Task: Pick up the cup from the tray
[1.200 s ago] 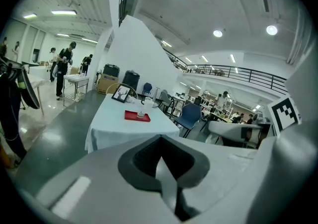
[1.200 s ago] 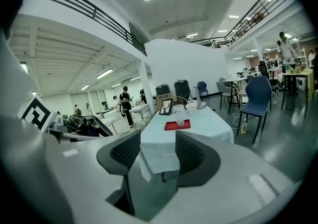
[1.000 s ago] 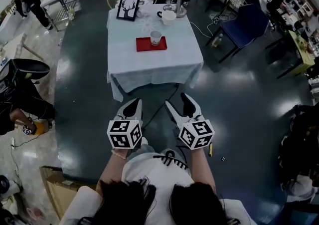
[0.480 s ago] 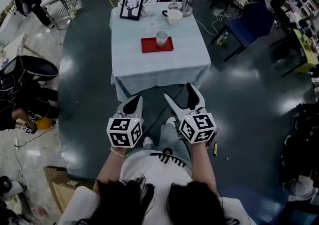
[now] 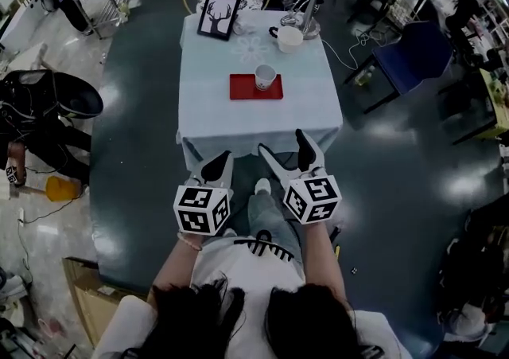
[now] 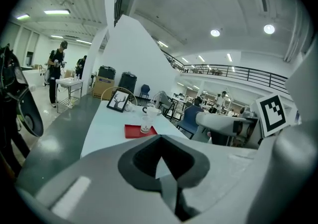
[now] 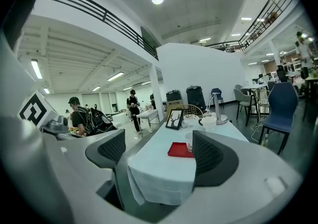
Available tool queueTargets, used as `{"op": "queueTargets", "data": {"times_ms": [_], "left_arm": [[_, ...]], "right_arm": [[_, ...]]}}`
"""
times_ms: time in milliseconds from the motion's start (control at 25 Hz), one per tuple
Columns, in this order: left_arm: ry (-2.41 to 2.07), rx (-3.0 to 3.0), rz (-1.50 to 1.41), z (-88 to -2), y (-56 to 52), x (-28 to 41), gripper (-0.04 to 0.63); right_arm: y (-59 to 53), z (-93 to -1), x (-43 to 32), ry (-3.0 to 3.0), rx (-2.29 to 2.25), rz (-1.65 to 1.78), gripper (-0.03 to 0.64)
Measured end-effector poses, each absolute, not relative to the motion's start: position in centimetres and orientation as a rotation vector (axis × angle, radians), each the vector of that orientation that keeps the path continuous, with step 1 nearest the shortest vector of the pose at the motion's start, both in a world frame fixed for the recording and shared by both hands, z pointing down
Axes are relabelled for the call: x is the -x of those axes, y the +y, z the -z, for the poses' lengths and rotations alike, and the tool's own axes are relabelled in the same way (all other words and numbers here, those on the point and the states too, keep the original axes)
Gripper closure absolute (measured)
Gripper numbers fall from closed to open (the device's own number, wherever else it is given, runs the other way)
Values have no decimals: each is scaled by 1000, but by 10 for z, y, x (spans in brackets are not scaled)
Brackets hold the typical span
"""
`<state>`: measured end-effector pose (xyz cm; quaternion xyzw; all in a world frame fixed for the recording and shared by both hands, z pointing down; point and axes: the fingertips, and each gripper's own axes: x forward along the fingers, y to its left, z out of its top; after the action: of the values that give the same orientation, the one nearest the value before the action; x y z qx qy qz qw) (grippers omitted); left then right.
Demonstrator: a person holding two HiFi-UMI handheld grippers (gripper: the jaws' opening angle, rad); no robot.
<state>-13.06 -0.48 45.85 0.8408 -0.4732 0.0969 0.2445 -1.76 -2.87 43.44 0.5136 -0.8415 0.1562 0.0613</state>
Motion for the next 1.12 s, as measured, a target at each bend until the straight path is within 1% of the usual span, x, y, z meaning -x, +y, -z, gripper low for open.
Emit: {"op": "queueTargets", "data": {"times_ms": [320, 640, 920, 1120], "left_arm": [[-1354, -2251, -262, -452, -66, 112, 594], [-1451, -2134, -297, -464, -123, 113, 594], [-1502, -2069, -323, -472, -175, 104, 594], [-1540, -1994, -333, -485, -203, 103, 594]], "right_arm": [[-106, -435, 0, -2517, -1519, -422, 185], [-180, -451, -5, -2490, -1408, -379, 183], [-242, -483, -1, -2481, -1260, -411, 153], [-272, -517, 1, -2454, -1186, -444, 152]]}}
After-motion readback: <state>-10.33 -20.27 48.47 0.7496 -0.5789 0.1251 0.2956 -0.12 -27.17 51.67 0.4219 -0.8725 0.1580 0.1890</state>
